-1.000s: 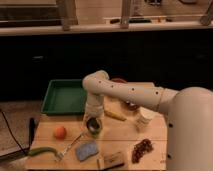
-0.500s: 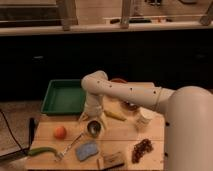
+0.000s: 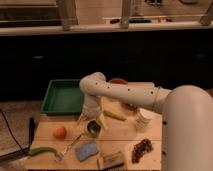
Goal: Stack cups into tray
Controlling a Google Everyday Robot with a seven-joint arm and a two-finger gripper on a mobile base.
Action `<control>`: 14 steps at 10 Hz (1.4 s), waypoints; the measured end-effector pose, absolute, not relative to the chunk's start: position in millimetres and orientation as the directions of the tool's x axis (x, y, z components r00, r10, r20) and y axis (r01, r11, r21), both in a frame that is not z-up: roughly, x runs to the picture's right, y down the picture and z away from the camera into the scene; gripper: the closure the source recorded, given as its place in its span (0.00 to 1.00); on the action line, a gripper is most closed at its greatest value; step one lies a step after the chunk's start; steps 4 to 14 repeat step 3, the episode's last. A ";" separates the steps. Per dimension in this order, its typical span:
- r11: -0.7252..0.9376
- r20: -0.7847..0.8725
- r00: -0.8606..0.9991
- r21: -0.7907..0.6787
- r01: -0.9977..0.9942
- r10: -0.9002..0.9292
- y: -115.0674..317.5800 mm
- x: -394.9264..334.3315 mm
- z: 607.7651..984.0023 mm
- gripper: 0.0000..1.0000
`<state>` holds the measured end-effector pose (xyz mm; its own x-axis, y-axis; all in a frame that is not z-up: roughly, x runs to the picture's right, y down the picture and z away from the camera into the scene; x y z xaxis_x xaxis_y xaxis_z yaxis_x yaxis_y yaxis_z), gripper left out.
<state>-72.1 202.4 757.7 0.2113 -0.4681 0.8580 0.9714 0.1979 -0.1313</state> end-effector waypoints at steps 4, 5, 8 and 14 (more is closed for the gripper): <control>0.192 0.864 0.201 -0.124 0.974 -0.461 209.1 -71.6 768.8 0.20; 0.192 0.864 0.201 -0.124 0.974 -0.461 209.1 -71.6 768.8 0.20; 0.192 0.864 0.201 -0.124 0.974 -0.461 209.1 -71.6 768.8 0.20; 0.192 0.864 0.201 -0.124 0.974 -0.461 209.1 -71.6 768.8 0.20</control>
